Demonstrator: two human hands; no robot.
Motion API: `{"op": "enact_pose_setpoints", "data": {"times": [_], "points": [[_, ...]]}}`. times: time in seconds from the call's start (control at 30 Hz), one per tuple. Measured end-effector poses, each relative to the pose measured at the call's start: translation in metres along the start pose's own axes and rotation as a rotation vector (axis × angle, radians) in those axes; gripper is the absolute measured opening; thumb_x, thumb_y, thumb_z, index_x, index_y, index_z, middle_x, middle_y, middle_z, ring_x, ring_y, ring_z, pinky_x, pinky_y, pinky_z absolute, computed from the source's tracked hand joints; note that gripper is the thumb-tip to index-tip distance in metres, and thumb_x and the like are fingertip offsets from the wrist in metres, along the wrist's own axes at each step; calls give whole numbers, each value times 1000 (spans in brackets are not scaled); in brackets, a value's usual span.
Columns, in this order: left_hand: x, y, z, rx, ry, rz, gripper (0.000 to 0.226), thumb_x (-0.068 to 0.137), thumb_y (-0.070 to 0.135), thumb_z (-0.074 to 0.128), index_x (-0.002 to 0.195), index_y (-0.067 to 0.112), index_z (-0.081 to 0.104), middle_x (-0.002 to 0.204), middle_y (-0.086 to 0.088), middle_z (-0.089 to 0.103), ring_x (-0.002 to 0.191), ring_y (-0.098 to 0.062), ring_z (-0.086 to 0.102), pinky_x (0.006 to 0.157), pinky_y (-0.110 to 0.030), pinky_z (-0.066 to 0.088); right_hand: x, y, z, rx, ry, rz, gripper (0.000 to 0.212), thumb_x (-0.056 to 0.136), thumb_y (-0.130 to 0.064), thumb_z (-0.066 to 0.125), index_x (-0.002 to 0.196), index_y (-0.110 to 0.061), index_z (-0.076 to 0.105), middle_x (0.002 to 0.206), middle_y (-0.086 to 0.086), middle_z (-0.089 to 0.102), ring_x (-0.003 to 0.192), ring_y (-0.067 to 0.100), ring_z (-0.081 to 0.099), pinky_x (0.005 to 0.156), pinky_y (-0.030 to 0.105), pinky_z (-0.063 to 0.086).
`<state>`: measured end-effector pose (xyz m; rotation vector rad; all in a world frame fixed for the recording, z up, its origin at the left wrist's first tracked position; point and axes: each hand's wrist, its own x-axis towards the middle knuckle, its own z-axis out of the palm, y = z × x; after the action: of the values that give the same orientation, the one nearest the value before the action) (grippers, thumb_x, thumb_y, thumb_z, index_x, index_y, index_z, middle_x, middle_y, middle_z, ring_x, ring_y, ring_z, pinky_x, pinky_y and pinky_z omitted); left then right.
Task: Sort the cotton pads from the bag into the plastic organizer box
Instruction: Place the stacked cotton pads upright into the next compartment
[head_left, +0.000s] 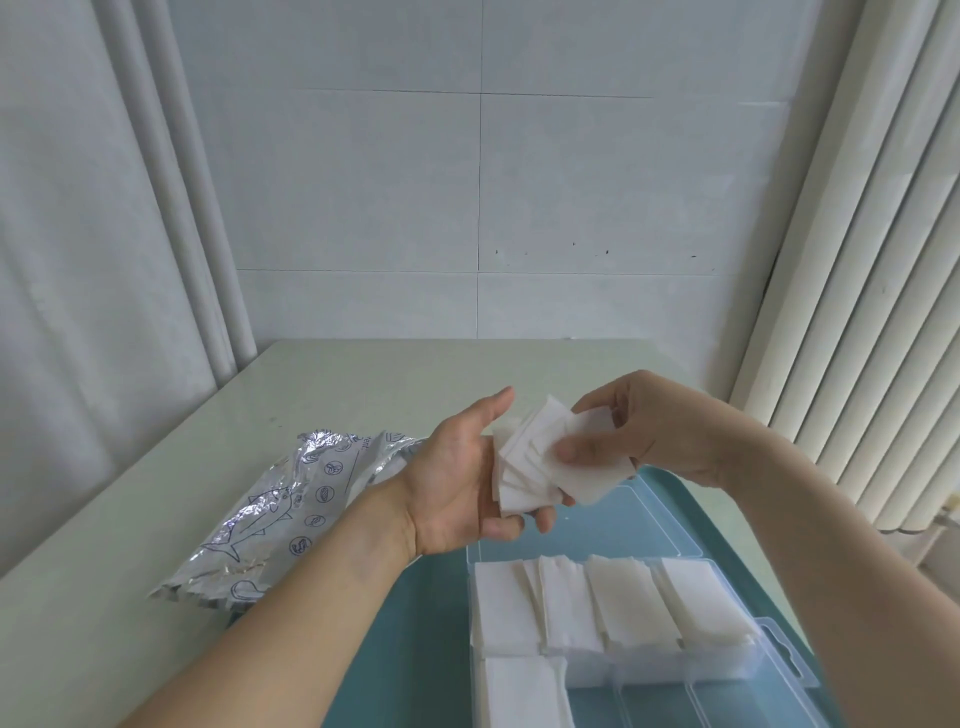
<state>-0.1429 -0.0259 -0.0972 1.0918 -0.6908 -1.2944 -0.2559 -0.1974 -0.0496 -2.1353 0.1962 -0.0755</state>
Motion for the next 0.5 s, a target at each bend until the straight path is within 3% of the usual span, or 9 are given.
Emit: {"op": "enact_pose_setpoints", "data": {"times": [0.07, 0.17, 0.23, 0.3, 0.4, 0.5], "points": [[1, -2, 1, 14, 24, 2, 62, 97, 59, 30, 116, 14, 70, 99, -20, 65, 72, -34, 63, 40, -22, 31, 1, 0, 0, -40, 29, 8, 22, 76, -27, 86, 89, -10, 78, 80, 22, 70, 69, 22, 56, 66, 36, 43], [4, -3, 2, -28, 133, 20, 56, 98, 53, 35, 113, 6, 61, 99, -24, 64, 69, -33, 64, 39, -22, 30, 5, 4, -2, -41, 211, 38, 29, 73, -32, 87, 92, -14, 74, 62, 2, 64, 61, 21, 51, 59, 32, 43], [4, -4, 2, -144, 238, 40, 48, 95, 51, 44, 99, 4, 51, 99, -26, 64, 70, -36, 68, 36, -21, 34, 6, 6, -4, 29, 226, 19, 29, 76, -32, 83, 95, -11, 75, 72, 6, 69, 66, 23, 54, 60, 33, 45], [4, -4, 3, -262, 275, 56, 50, 93, 54, 50, 100, 4, 45, 105, -27, 60, 81, -43, 70, 36, -24, 45, 5, 4, -5, 134, 204, 1, 23, 82, -25, 80, 97, -8, 76, 80, 10, 70, 71, 24, 57, 58, 31, 48], [3, -2, 4, -196, 150, 55, 66, 95, 59, 41, 116, 0, 61, 108, -27, 61, 88, -44, 70, 37, -26, 48, 2, 0, -5, 147, 114, 28, 19, 80, -18, 82, 93, -5, 77, 74, 7, 69, 64, 19, 57, 49, 24, 44], [0, 0, 7, -82, 6, 47, 65, 95, 60, 35, 122, 11, 69, 110, -22, 67, 86, -40, 70, 37, -24, 45, -2, -3, -2, 21, 33, 59, 22, 74, -20, 87, 90, -10, 78, 74, 6, 71, 62, 18, 55, 50, 24, 41]]}}
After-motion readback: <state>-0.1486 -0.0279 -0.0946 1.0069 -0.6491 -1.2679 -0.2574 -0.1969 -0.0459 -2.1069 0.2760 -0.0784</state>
